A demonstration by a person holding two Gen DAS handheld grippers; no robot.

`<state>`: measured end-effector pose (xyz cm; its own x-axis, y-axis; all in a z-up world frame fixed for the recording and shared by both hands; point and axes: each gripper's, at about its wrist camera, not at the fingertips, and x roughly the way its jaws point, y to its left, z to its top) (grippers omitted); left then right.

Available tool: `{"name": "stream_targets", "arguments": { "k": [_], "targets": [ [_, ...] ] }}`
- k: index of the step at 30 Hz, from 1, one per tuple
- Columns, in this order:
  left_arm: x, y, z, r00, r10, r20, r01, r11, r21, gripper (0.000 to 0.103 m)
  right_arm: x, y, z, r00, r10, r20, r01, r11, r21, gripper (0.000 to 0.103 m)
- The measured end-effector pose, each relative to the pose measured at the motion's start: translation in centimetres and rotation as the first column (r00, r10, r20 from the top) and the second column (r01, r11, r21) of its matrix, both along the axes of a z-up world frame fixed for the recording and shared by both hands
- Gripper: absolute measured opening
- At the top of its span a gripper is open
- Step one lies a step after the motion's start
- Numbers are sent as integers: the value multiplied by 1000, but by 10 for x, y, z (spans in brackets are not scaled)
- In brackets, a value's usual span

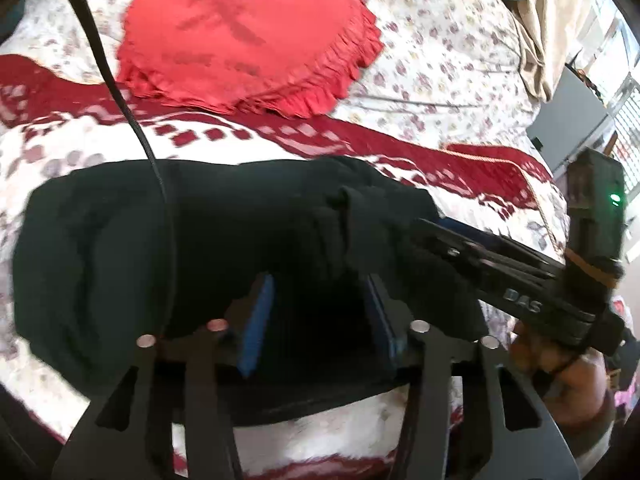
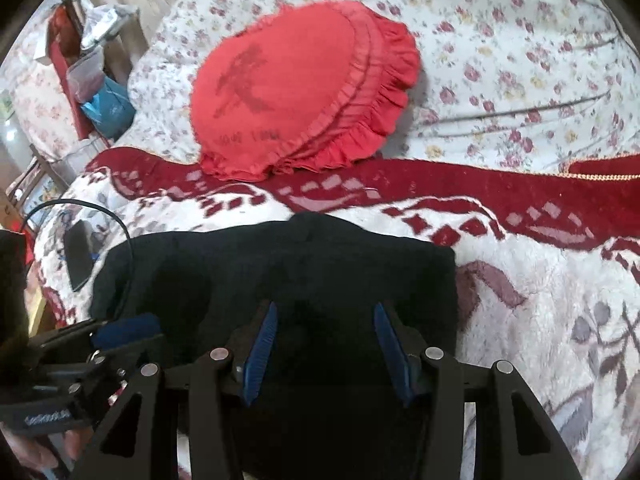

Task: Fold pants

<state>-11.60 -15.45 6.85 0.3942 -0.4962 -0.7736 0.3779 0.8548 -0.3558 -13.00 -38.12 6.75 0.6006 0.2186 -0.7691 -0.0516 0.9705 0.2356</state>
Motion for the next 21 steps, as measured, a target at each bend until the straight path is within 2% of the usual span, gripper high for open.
{"name": "stream_targets", "arguments": {
  "k": [5,9,11,21],
  "targets": [
    [-6,21,5,998,49,46,-51,997,50,47,-13,27,6,998,30,47,-29,999,-29,50],
    [-9,34,8,994,83,64,-87,994,68,47,-9,54,-23,997,71,-32,-74,994,-87,50],
    [-10,40,10,993,95,75,-101,992,75,47,-12,61,-30,996,76,-38,-79,992,-103,50],
    [-13,56,15,985,138,102,-147,985,93,50,-3,61,3,998,58,18,-55,991,-123,50]
  ]
}}
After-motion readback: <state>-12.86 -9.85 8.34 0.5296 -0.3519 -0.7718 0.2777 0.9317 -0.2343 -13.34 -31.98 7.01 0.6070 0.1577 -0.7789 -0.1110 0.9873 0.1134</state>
